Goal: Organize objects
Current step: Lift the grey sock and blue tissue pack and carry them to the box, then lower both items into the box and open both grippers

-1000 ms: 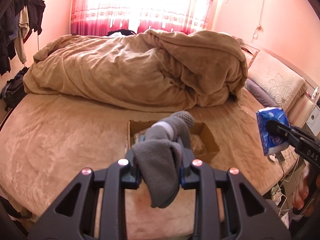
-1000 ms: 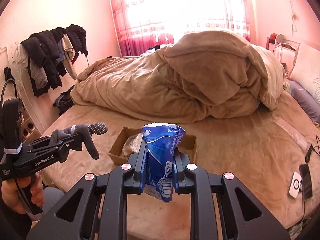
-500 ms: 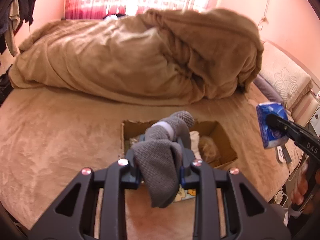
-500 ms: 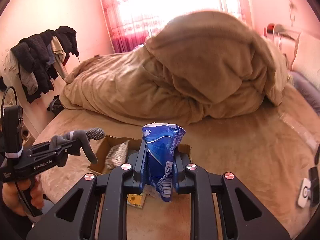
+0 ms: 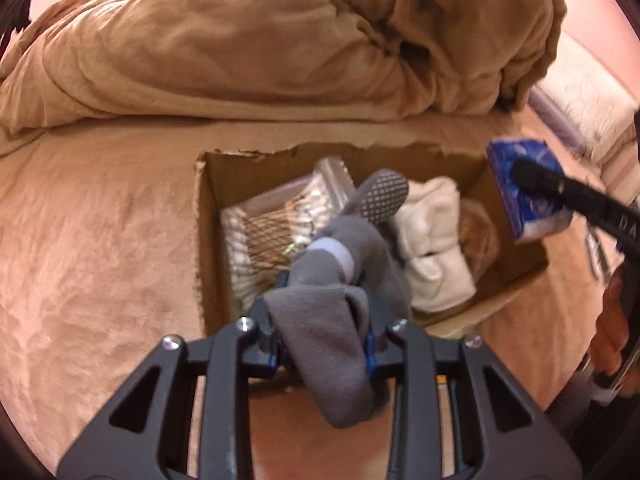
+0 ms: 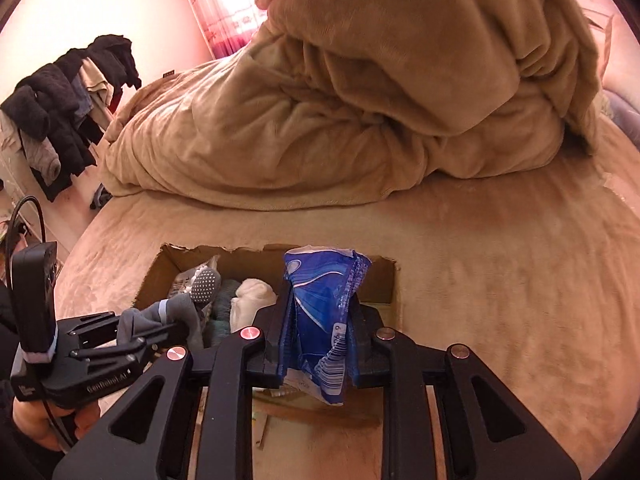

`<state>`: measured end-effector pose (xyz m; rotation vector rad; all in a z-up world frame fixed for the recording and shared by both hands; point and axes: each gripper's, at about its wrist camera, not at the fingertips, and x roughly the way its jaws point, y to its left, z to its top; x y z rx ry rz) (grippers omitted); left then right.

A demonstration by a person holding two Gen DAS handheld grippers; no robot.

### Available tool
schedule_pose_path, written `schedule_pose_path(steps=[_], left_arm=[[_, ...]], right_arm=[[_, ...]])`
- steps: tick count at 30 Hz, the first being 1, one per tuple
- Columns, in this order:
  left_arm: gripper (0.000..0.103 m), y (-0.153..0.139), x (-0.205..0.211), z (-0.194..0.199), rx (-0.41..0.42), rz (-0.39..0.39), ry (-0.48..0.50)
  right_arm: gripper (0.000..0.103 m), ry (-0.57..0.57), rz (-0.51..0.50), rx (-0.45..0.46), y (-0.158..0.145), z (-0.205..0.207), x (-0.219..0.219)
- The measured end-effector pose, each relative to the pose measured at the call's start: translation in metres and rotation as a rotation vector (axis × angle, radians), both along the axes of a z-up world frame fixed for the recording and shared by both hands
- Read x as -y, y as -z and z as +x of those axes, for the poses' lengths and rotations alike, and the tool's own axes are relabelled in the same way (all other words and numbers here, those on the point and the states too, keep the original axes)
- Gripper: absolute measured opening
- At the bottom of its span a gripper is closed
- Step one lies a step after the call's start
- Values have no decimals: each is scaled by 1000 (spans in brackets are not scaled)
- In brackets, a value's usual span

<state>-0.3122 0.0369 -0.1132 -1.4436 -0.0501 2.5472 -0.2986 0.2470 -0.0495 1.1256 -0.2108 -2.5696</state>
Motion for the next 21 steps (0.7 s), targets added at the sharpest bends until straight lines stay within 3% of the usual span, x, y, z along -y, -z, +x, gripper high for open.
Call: schedule_pose_path(steps=[6,8,10,14,21], left_arm=[[41,-1,2,3,2,-17,-9],[52,-2,2,4,-2,-25,-13],[59,-7,-1,7,-7,-37,-15],[76,-27,3,24,-69,-27,-37],[77,-55,13,52,-116,-30,-55]], right_arm=[[34,-13,-6,17,11,-6,8],[47,-11,4,10,11,-6,9],[54,-8,-1,-2,11,-4,8],[56,16,1,3,9,-3,5],[56,24,22,-57,-20,27,5]])
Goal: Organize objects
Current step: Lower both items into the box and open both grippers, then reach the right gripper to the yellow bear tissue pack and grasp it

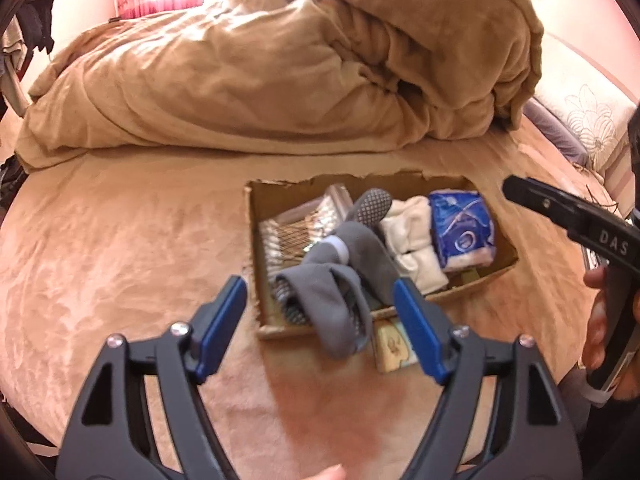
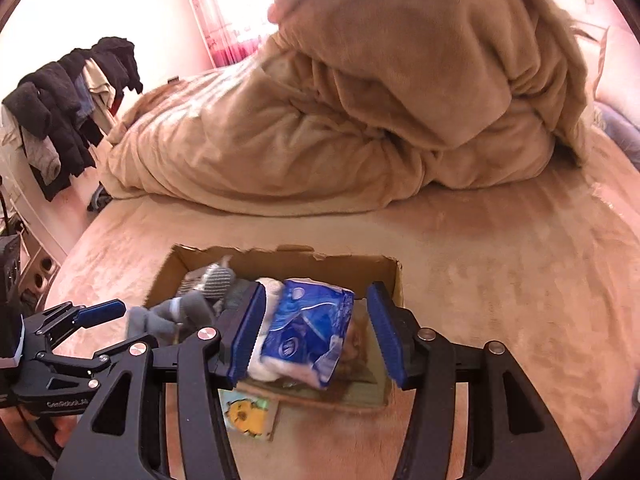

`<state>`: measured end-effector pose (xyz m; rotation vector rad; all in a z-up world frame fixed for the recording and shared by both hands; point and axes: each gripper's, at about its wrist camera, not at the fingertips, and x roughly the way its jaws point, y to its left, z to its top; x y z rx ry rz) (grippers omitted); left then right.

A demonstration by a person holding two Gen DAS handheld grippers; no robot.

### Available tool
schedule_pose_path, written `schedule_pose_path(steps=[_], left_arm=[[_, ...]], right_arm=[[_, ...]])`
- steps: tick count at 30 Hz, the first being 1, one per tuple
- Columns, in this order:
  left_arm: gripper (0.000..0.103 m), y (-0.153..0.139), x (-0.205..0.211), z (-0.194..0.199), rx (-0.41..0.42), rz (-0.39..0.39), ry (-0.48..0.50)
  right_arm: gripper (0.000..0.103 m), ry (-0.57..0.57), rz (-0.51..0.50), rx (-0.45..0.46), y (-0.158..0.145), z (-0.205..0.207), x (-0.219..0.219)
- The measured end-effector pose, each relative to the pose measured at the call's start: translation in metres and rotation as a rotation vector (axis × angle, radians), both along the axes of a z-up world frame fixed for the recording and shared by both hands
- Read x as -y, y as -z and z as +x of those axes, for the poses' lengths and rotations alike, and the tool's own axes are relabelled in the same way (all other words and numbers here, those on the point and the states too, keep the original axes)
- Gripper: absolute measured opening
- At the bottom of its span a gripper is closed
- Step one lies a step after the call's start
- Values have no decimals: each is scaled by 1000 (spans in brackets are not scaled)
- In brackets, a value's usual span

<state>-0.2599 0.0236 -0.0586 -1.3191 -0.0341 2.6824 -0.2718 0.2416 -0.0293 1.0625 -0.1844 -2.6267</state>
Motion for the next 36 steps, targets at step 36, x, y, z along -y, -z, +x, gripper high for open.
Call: schedule_pose_path(steps=[36], left_arm=[[94,-57,48,169,-178,48,-98]], right_arm=[[75,1,-6,-166,-65,185,23]])
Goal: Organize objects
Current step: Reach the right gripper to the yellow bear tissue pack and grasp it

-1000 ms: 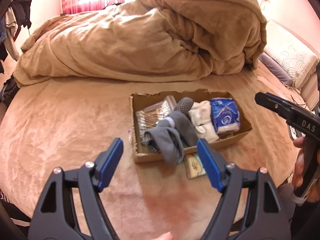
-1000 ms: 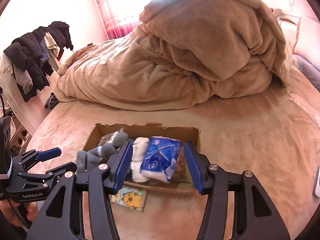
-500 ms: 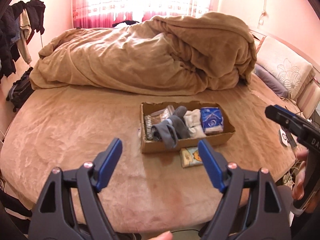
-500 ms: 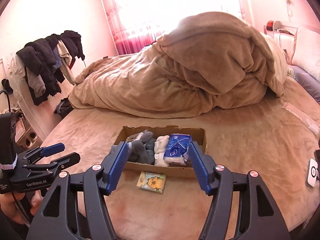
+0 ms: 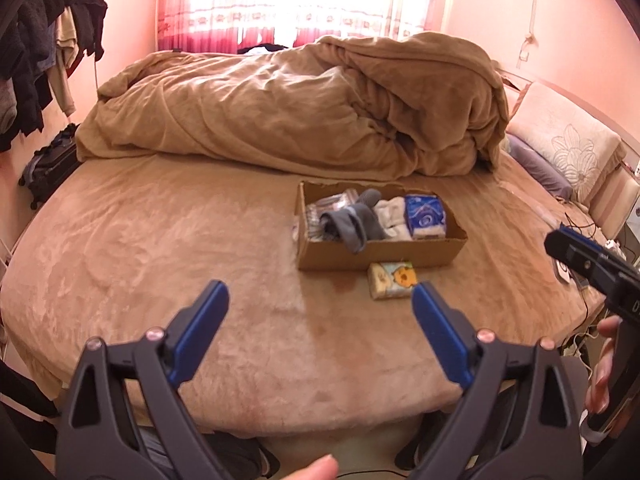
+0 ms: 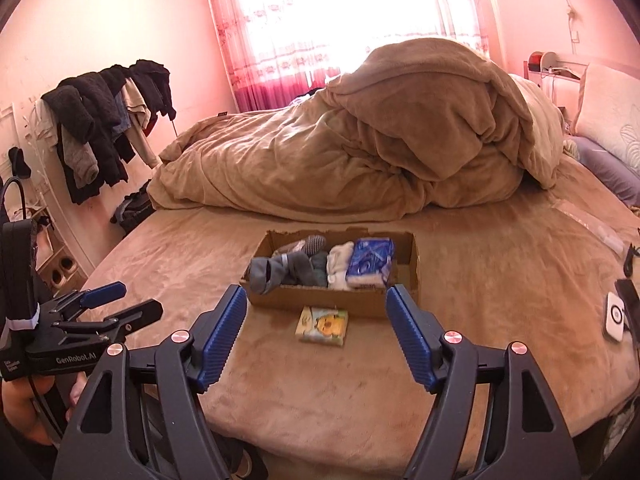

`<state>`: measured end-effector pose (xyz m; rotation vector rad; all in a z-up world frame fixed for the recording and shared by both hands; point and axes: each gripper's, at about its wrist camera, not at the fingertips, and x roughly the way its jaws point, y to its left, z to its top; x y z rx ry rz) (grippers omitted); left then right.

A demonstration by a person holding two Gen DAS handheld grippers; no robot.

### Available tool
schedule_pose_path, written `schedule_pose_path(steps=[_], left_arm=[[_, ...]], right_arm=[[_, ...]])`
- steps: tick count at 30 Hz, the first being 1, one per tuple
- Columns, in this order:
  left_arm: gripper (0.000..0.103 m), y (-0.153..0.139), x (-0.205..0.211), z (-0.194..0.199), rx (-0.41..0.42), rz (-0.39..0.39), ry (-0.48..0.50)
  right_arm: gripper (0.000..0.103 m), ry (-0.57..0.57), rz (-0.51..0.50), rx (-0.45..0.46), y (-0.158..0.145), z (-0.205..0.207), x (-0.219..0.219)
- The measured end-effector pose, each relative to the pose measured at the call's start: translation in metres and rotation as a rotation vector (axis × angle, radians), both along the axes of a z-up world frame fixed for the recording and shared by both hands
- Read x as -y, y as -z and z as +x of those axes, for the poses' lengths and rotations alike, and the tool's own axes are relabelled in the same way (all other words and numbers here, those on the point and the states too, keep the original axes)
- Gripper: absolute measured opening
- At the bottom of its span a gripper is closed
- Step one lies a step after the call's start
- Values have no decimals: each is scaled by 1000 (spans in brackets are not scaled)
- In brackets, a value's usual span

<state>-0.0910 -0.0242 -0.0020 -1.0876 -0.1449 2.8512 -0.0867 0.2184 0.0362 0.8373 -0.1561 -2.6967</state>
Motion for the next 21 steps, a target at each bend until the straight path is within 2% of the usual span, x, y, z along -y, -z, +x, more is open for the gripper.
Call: schedule_pose_path(steps=[9,21], left_arm=[[94,37,21,-1,35,18,-18],[94,101,48,-42,120,32,-29]], right_arm=[[75,5,33,45,31,2,16],[75,-23,96,173,100,-47,54]])
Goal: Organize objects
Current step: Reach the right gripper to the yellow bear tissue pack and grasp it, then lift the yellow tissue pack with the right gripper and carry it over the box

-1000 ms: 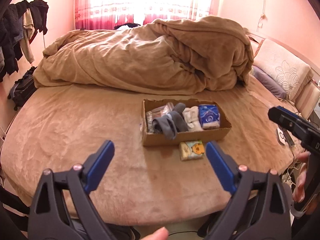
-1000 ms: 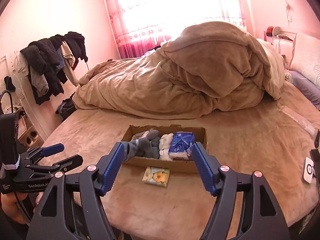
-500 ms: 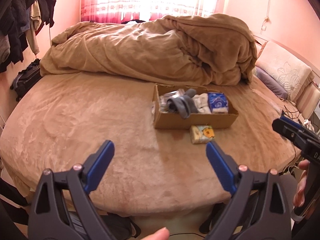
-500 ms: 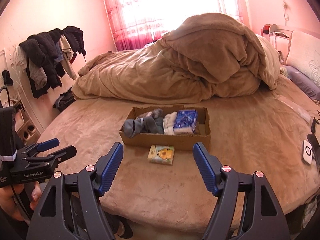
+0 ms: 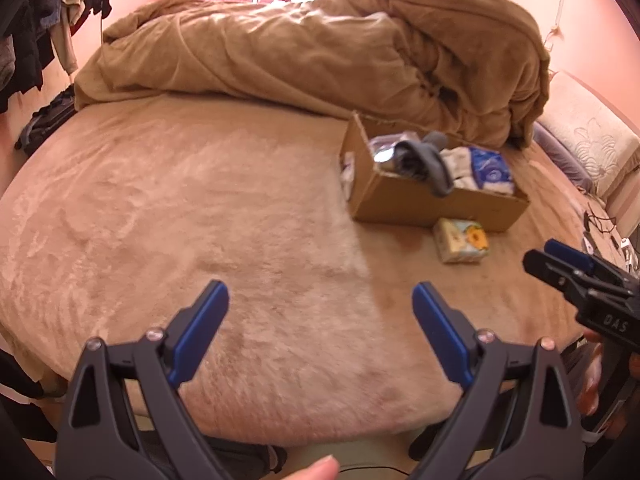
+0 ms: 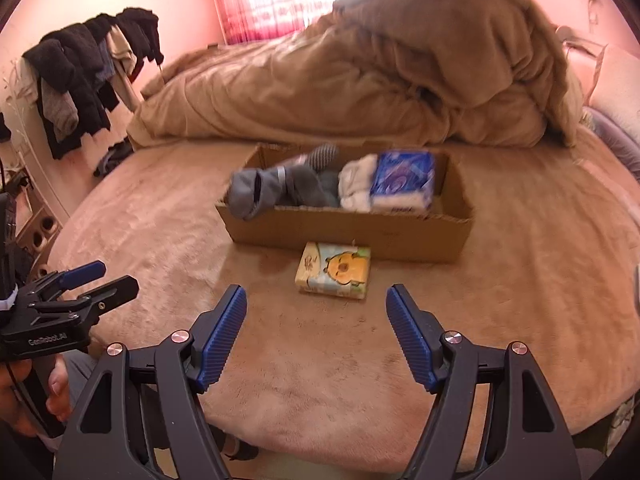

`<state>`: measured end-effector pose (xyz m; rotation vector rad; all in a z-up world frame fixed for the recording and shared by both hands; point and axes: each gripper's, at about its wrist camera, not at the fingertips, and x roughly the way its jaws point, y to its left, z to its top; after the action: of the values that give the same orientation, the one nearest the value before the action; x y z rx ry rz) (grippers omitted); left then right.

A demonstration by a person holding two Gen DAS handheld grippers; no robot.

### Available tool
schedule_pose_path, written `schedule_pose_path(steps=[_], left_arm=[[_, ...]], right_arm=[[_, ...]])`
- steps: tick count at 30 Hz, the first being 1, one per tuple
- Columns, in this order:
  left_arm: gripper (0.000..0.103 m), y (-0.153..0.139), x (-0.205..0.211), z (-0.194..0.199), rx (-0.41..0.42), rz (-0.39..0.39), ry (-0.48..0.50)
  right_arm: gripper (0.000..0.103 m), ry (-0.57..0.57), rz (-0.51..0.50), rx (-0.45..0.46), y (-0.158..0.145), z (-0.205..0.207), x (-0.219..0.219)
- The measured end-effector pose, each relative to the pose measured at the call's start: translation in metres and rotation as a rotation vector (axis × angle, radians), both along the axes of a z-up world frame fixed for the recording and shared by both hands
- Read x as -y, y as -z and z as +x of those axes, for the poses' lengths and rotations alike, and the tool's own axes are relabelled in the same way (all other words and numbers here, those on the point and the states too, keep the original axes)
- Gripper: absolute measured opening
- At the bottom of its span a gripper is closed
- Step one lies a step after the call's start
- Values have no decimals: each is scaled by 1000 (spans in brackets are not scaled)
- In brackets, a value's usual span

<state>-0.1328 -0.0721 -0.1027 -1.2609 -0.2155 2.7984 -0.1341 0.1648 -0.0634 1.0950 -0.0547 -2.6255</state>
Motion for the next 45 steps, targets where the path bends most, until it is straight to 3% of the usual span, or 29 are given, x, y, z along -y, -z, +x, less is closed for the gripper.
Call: schedule_pose_path(steps=[9,20,22,30,45], left_arm=[[94,35,3,-29,56,0,16],[94,48,4,-52,107,30,0],[94,44,1,-53,98,31,3],[94,26,-12,-48,84,23,12],[94,-42,-40,-17,-18,30,25]], right_arm=[[75,29,44,67,48,-55,21],[75,65,75,169,80,-87,25],[71,59,76,159,78,-87,23],[69,39,53,150,70,-80,12],[69,89,29,53,1,-26,-42]])
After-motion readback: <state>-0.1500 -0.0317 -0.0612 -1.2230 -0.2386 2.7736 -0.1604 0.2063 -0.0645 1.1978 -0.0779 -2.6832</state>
